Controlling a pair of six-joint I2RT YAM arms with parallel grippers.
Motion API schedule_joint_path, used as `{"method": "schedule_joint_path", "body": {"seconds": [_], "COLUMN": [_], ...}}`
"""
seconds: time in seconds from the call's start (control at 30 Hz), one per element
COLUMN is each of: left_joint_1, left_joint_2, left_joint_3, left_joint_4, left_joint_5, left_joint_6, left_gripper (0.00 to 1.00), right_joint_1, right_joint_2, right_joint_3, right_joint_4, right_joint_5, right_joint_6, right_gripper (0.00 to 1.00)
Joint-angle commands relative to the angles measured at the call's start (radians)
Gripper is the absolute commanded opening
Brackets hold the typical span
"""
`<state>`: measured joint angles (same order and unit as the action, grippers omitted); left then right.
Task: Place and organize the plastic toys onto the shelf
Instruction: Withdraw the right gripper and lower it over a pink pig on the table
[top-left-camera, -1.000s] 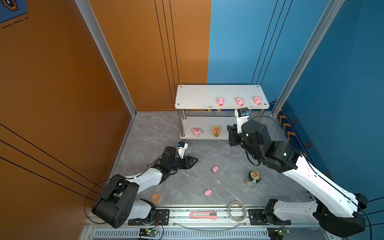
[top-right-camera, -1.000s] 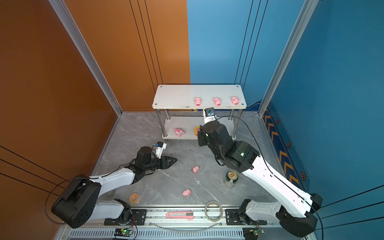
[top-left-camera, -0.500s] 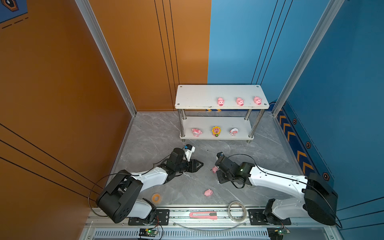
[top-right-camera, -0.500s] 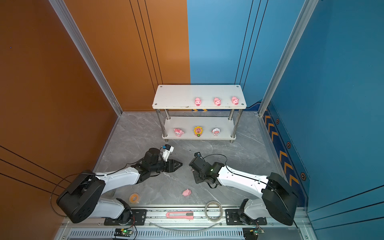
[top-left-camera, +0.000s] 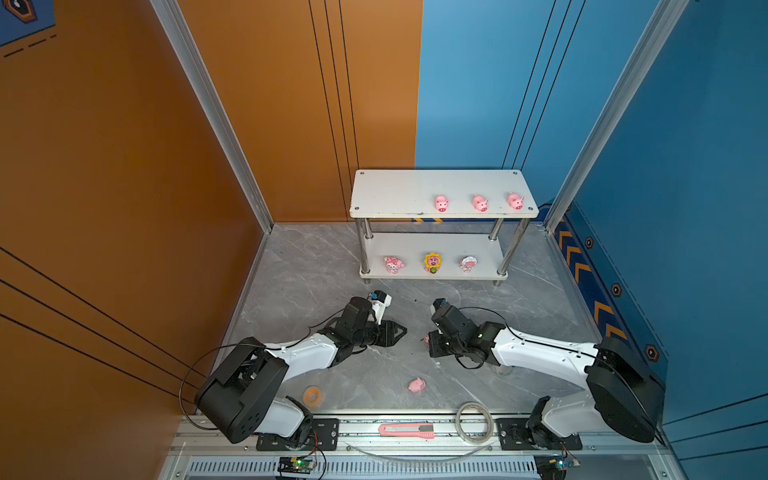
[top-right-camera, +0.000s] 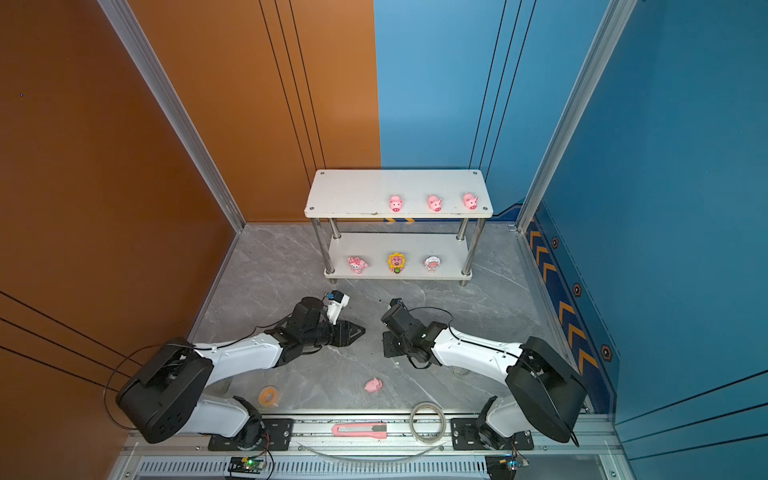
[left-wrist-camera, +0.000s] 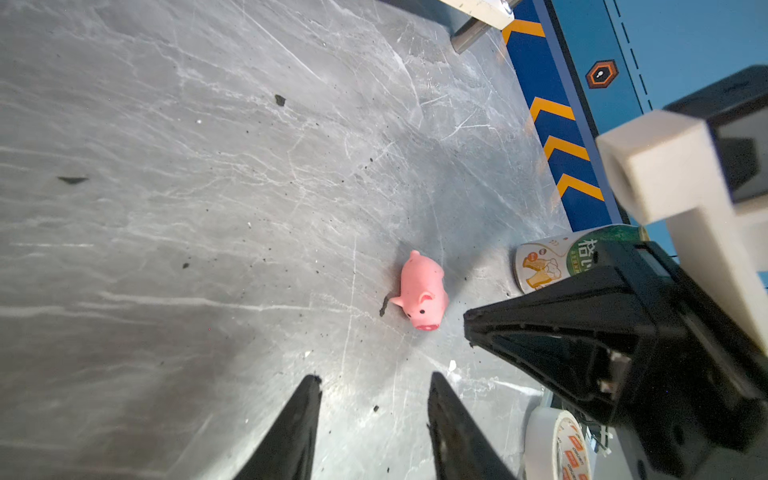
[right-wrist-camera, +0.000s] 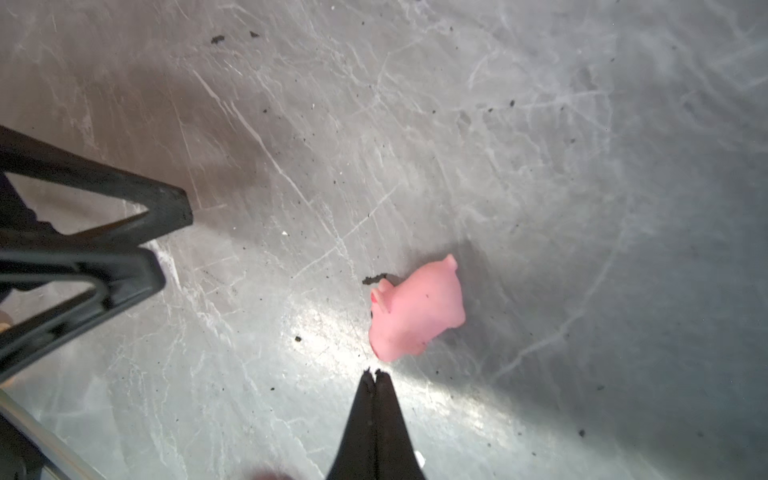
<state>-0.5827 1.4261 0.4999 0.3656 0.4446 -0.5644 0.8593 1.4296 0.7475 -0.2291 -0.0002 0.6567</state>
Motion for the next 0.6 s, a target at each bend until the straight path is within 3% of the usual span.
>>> {"method": "schedule_joint_path", "body": {"seconds": [0.0,0.27,0.57], "left_joint_1": [0.000,0.002,0.008], "left_joint_2": [0.023,0.037,0.058], "left_joint_3": [0.032,0.039,0.048], "left_joint_4": [-0.017,-0.015,-0.011], "left_joint_5": [-0.011,0.000,0.015], "left_joint_6": [0.032,0.035,0.036], "left_gripper": [0.45,0.44,0.45], "right_joint_1": [-0.016,-0.034,-0.028], "right_joint_2": [0.027,0.116,-0.031], "right_joint_3": [0.028,0.006,-0.140], "right_joint_4": [0.029,0.071,0.021], "right_joint_5": [0.015,0.021,0.095], "right_joint_6": [0.023,0.040,0.098], "right_gripper": [0.00,0.00,0.00]}}
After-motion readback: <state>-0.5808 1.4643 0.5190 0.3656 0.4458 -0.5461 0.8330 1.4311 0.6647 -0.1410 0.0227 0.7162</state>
